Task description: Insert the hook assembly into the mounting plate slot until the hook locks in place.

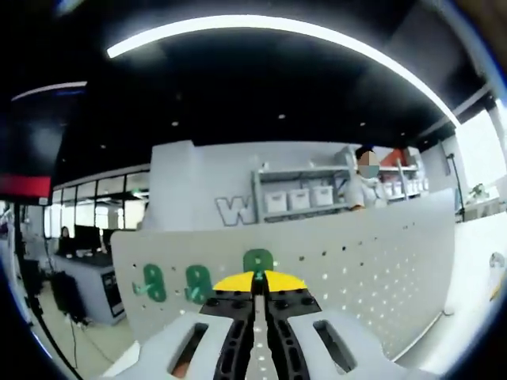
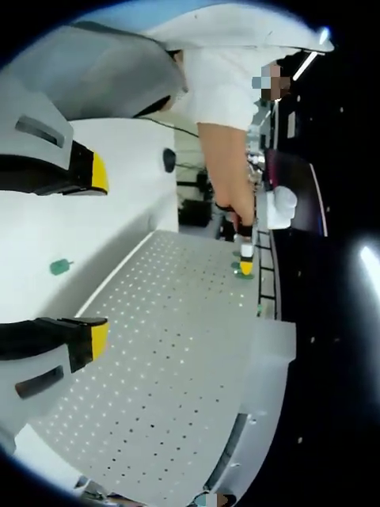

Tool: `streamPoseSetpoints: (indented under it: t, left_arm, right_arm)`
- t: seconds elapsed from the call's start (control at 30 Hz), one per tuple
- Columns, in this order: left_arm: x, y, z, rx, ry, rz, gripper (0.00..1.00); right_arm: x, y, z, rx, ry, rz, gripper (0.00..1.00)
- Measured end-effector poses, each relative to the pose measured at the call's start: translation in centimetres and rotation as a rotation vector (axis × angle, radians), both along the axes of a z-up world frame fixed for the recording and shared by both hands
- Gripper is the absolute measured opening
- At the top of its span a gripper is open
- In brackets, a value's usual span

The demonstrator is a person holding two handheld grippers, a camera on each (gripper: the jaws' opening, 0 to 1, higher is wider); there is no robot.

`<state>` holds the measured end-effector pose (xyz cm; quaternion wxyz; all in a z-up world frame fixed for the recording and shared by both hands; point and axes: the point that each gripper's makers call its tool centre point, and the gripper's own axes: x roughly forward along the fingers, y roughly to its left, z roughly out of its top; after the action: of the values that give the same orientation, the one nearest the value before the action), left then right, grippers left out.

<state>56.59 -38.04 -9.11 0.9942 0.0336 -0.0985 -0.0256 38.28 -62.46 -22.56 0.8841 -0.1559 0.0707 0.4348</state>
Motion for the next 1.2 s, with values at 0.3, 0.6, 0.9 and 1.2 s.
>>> streamPoseSetpoints:
  t: [0.3,0.6,0.9,1.2]
  left_arm:
    - [0.3,0.5,-0.1,-0.009,-0.006,0.019,0.03]
    - [0.6,0.5,-0.3,-0.006,0.000,0.018,0.02]
    - [0.9,0.3,-0.5,0.009,0.002,0.019,0.02]
    - [1.1,0.3,-0.6,0.025,0.006,0.026,0.02]
  right_arm:
    - [0.3,0.0,-0.5,-0.009,0.012,0.000,0.62]
    - [0.5,0.0,-0.7,-0.011,0.018,0.000,0.62]
    - [0.4,-0.1,-0.8,-0.007,0.021,-0.002,0.61]
    - [0.4,0.0,-0.9,-0.012,0.024,0.000,0.61]
